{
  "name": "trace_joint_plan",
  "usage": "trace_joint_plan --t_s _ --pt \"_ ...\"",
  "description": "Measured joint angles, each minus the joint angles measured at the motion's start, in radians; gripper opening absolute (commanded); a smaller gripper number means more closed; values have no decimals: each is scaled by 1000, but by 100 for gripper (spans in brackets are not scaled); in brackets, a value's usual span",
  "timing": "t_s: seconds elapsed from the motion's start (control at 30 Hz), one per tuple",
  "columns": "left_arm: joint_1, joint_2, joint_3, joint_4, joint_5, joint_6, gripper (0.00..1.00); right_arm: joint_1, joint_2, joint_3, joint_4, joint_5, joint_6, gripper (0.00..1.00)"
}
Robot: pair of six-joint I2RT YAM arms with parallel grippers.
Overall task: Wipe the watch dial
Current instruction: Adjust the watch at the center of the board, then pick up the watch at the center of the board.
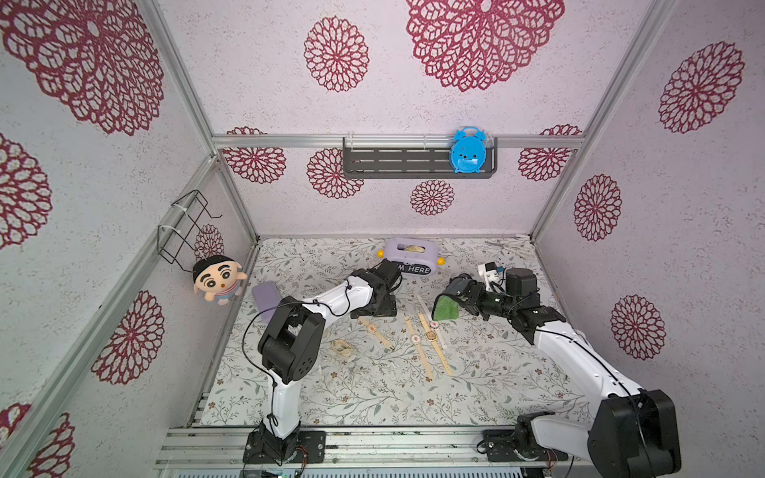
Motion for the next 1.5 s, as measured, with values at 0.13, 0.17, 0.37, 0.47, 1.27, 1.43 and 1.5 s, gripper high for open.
trace_joint_plan --t_s 0.13,0.17,0.37,0.47,1.27,1.43,1.5 --pt "-26 -69 1 -15 -47 -53 98 0 0 -1 -3 0 -5 0" --pt "-36 -82 4 -19 -57 -70 99 0 0 -1 -2 0 -6 0" --pt "-104 -89 36 -12 -89 -155 97 0 0 -16 0 -1 -7 0" --pt "-136 -79 43 10 -112 -206 97 0 0 -26 -1 -1 -7 0" --pt "-148 123 -21 315 -203 -607 94 -14 14 -27 -87 -34 -71 0" --pt "-148 142 -13 346 -207 -616 83 -26 14 -27 -103 -36 -82 0" --pt "-146 161 -13 353 -206 -620 78 -33 14 -27 -106 -37 -86 0"
